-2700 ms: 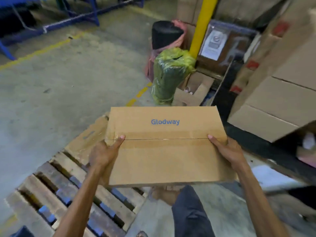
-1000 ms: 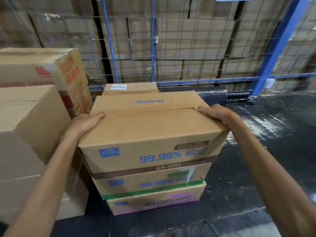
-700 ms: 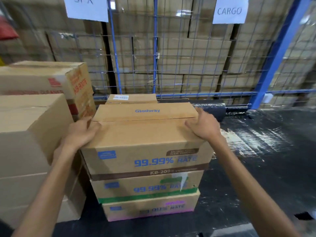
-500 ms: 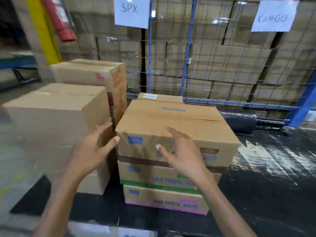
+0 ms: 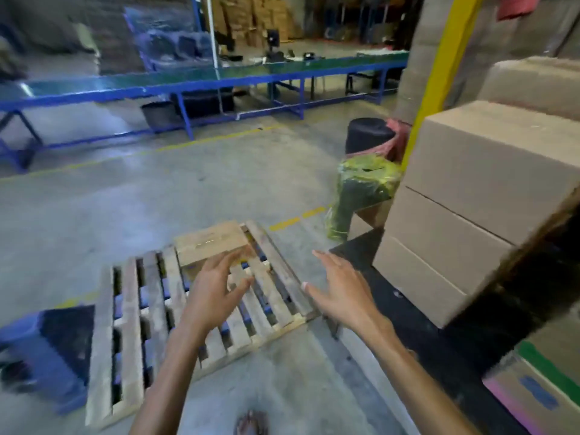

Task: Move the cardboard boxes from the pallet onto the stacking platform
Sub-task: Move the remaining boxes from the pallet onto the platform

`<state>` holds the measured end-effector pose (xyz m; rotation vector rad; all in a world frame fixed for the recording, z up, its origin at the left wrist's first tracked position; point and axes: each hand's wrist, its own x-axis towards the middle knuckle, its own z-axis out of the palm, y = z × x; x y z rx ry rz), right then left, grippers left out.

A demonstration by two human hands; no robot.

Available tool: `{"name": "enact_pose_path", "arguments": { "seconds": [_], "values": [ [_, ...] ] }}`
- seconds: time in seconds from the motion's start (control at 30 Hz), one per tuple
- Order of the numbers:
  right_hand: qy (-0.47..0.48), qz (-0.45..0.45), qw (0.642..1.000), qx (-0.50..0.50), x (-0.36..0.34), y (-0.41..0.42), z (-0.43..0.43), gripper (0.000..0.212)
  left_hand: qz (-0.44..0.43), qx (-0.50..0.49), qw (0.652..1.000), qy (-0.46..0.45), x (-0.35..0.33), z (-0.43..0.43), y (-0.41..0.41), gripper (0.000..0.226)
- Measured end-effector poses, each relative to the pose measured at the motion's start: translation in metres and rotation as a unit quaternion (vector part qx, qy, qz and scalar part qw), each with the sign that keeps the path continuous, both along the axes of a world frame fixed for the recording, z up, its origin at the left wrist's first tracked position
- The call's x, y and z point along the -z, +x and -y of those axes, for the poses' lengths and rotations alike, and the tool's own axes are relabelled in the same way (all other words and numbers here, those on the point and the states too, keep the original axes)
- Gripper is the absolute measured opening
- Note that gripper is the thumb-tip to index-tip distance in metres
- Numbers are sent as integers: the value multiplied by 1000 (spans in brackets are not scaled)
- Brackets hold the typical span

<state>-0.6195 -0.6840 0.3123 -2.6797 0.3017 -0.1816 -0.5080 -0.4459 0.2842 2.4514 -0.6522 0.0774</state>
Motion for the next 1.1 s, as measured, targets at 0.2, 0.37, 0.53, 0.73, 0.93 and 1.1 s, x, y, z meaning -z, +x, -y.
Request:
{"name": "enact_pose_path", "arguments": {
  "seconds": [0.2,0.37,0.53,0.73,0.93,1.1],
  "values": [
    [0,-86,992,-87,88,202,-86,87,-69,-132,989,6,96,-113,131,78],
    [17,-155,982,-110,144,354,-143,91,-131,-188,973,31,146,-170,254,81],
    [31,-211,968,-134,183,450,-158,89,-202,-222,953,39,173,-193,351,79],
    [23,-258,959,-118,244,588,-133,86,-258,-237,936,40,232,-192,494,80],
    [19,-289,952,-100,353,778,-97,82,-333,-283,899,32,333,-182,668,78],
    [31,-343,935,-85,482,926,-74,83,-420,-334,844,20,456,-180,801,75]
  ]
}}
